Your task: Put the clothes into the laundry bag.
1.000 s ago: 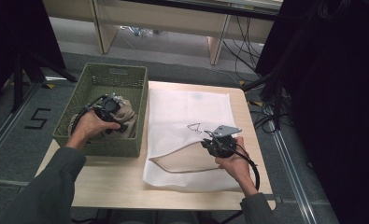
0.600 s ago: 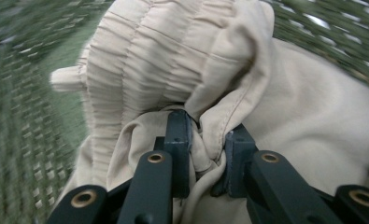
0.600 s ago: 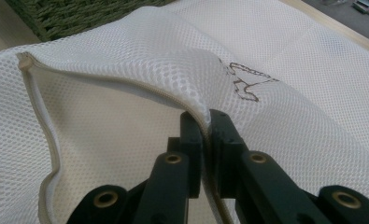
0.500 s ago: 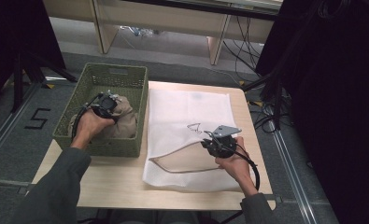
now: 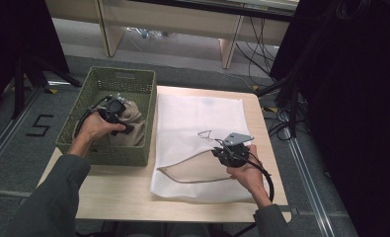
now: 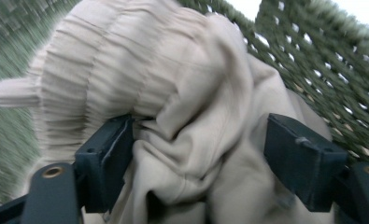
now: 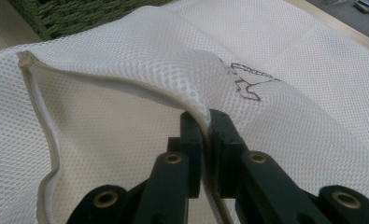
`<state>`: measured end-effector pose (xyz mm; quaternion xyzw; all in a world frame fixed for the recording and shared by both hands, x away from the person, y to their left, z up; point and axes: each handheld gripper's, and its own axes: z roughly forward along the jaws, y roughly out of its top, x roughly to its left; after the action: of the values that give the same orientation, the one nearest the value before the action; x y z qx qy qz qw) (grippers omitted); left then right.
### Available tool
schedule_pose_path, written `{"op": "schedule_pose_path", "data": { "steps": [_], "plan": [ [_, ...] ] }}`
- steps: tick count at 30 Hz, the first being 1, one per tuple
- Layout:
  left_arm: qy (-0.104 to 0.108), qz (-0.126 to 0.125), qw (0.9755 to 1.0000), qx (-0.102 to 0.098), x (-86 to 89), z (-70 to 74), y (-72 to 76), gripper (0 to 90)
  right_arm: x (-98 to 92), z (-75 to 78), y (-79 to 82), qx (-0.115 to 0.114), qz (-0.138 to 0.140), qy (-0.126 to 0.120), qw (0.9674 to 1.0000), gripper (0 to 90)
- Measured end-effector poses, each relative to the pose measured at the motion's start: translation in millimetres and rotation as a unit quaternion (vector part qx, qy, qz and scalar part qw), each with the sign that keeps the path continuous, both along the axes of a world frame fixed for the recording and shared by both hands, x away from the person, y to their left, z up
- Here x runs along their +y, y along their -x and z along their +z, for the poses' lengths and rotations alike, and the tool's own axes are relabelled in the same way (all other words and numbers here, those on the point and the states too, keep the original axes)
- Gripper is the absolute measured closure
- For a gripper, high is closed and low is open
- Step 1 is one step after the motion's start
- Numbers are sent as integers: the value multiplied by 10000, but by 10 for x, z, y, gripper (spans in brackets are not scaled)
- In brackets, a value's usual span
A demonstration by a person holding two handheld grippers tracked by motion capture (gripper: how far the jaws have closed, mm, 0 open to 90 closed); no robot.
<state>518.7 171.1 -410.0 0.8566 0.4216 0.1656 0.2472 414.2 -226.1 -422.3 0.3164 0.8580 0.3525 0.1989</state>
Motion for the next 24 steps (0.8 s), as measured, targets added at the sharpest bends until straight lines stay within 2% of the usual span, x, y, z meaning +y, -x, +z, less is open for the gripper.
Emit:
{"op": "schedule_pose_path", "data": {
  "steps": [2, 5, 7, 8, 9, 12, 15, 17, 20, 24],
  "plan": [
    [-105, -31, 9999, 104, -15, -33, -39, 234, -3, 0, 0, 24, -38, -39, 10000, 855],
    [-19, 89, 9999, 138, -41, -109, -71, 199, -4, 0, 5, 48, -43, -51, 10000, 855],
    [-220, -18, 9996, 184, -85, -142, -66, 180, -3, -5, 3, 40, -36, -47, 10000, 854],
    [-220, -18, 9996, 184, -85, -142, -66, 160, -2, -6, 4, 49, -33, -47, 10000, 854],
    [-336, -160, 9991, 224, -117, -152, -65, 142, -2, -8, -1, 36, -12, -39, 10000, 854],
    [-361, -204, 9987, 291, -120, -170, -82, 134, 1, -4, 2, 20, -11, -19, 10000, 854],
    [-261, -172, 9990, 326, -91, -193, -112, 128, 0, 0, 4, 11, -13, -22, 10000, 854],
    [-230, -237, 9988, 367, -83, -214, -126, 102, 0, -2, 5, 21, -10, -21, 10000, 854],
    [-321, -321, 9978, 476, -101, -266, -142, 73, 1, -3, 3, 21, -5, -21, 10000, 854],
    [-449, -362, 9974, 429, -147, -346, -141, 23, -2, 1, 6, 37, -45, -44, 10000, 854]
  ]
}}
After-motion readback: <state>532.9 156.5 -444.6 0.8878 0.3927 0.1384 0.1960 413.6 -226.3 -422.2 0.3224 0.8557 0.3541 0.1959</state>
